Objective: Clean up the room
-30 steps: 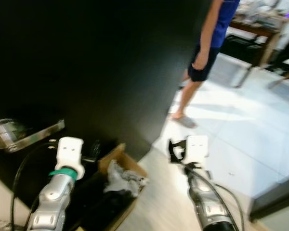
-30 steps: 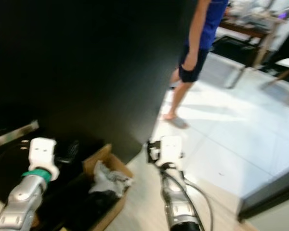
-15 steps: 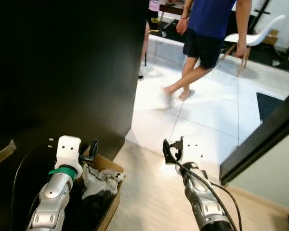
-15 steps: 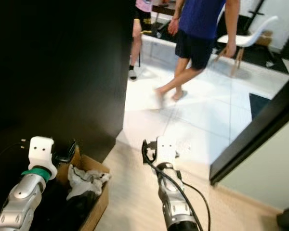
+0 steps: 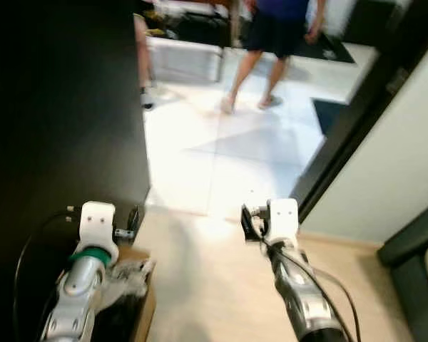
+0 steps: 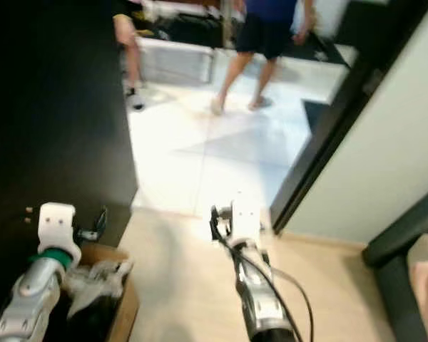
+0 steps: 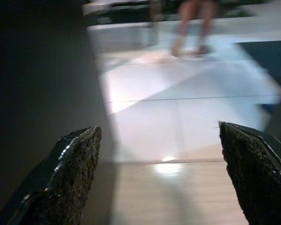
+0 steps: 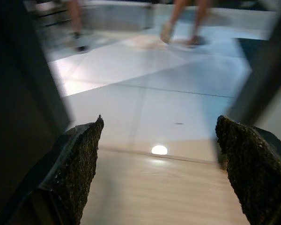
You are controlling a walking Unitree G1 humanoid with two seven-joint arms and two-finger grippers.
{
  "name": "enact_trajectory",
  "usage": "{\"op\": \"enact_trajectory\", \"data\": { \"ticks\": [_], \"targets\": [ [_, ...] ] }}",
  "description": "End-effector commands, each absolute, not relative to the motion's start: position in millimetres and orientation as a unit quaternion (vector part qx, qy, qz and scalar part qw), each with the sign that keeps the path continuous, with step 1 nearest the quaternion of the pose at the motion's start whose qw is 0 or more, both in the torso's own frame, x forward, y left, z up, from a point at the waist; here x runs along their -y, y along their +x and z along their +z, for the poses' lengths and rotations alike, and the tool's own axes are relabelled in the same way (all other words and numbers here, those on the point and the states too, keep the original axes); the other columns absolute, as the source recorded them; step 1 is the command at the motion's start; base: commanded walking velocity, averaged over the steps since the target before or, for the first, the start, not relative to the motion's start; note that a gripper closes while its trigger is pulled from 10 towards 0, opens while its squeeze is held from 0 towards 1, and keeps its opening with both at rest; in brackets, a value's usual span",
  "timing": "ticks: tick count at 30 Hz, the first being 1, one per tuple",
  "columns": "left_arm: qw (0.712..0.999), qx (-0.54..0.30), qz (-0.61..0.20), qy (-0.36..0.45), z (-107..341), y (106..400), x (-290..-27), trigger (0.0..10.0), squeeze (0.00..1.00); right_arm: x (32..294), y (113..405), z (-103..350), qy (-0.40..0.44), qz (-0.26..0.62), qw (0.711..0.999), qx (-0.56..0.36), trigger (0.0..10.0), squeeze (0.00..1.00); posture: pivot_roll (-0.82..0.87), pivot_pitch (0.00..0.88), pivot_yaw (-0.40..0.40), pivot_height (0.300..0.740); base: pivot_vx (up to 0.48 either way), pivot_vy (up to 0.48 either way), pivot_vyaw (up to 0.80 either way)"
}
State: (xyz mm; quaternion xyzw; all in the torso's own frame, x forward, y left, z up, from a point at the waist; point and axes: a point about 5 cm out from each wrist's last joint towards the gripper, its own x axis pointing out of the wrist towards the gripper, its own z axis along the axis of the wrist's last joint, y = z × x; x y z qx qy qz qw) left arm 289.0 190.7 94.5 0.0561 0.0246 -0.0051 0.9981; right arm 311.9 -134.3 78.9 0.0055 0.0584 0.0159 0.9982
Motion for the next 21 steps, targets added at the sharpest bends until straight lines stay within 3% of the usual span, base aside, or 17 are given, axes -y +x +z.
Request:
{"op": "enact_trajectory", "data": {
  "ticks": [1, 9, 21],
  "targets": [
    [0.997, -0.039, -0.004, 0.062, 87.9, 285.1, -193.2, 10.0, 0.0, 133.3, 309.9, 75.2, 0.007, 0.017, 0.998, -0.065, 10.0, 0.0, 0.1, 0.0, 0.005, 0.74, 0.0, 0.0, -0.8],
    [0.997, -0.052, 0.006, 0.064, 81.8, 279.2, -198.1, 10.0, 0.0, 142.5, 305.5, 70.5, -0.002, 0.019, 0.997, -0.07, 10.0, 0.0, 0.09, 0.0, 0.001, 0.74, 0.0, 0.0, -0.8],
    [0.995, -0.061, 0.009, 0.074, 80.2, 280.6, -195.3, 10.0, 0.0, 135.2, 304.8, 70.8, 0.006, 0.024, 0.997, -0.071, 10.0, 0.0, 0.09, 0.0, -0.001, 0.74, 0.0, 0.0, -0.8]
  ]
}}
